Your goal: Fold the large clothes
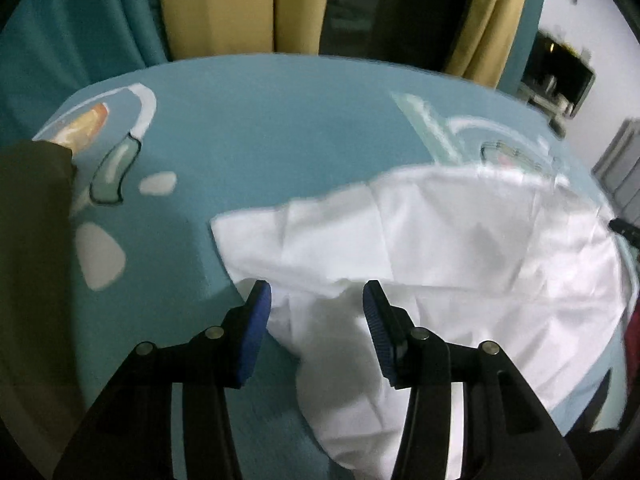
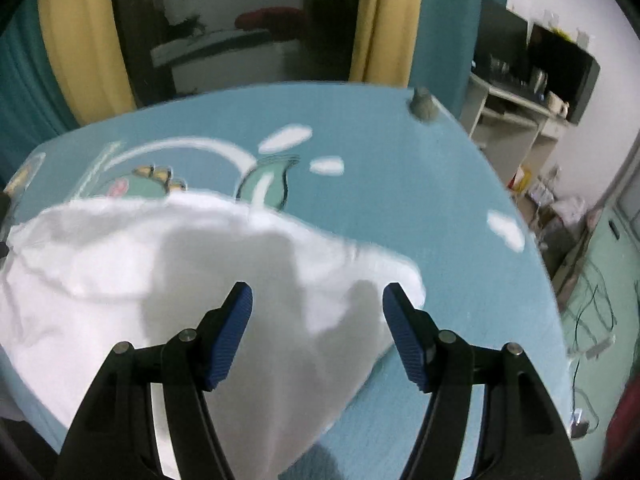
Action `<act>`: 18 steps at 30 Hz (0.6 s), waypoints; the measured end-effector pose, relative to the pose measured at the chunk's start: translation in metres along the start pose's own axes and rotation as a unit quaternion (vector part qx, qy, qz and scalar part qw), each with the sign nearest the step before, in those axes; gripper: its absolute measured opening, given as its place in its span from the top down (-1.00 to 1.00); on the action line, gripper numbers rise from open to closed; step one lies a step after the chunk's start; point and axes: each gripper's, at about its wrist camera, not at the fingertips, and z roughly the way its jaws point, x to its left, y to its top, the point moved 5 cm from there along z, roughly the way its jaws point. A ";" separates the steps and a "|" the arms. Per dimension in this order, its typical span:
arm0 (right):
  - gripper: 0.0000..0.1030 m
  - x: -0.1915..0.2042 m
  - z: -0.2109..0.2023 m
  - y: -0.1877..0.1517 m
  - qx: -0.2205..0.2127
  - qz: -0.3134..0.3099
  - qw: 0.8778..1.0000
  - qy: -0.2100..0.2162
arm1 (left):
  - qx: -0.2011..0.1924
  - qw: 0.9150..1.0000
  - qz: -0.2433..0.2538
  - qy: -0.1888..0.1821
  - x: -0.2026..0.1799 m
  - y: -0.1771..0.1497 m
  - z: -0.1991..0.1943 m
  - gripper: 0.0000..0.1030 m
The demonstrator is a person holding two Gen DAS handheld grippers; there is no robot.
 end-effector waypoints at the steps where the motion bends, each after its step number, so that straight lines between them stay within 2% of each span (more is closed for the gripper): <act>1: -0.31 0.000 -0.001 -0.008 0.005 0.002 1.000 -0.009 | -0.012 1.000 0.007 0.015 -0.004 -0.006 -0.002 0.02; 3: -0.31 -0.004 -0.001 -0.019 0.012 0.010 1.000 -0.020 | -0.025 0.999 0.021 0.040 -0.008 -0.013 -0.004 -0.08; 6: -0.36 -0.011 -0.005 -0.029 -0.001 0.026 0.999 -0.029 | -0.024 0.999 -0.011 0.041 -0.001 -0.020 -0.009 -0.11; 9: -0.42 -0.019 -0.009 -0.034 -0.003 0.017 0.996 -0.087 | -0.024 0.998 -0.018 0.057 0.008 -0.024 -0.013 -0.11; 12: -0.43 -0.026 -0.016 -0.038 -0.007 0.032 0.995 -0.092 | -0.024 0.995 -0.020 0.092 0.006 -0.024 -0.020 -0.11; 15: -0.43 -0.022 -0.032 -0.040 -0.025 0.035 0.995 -0.090 | -0.056 0.996 0.010 0.070 -0.018 -0.020 -0.040 -0.11; 18: -0.43 -0.004 -0.049 -0.042 -0.049 0.009 0.996 -0.068 | -0.084 0.996 0.009 0.035 -0.039 -0.021 -0.054 -0.11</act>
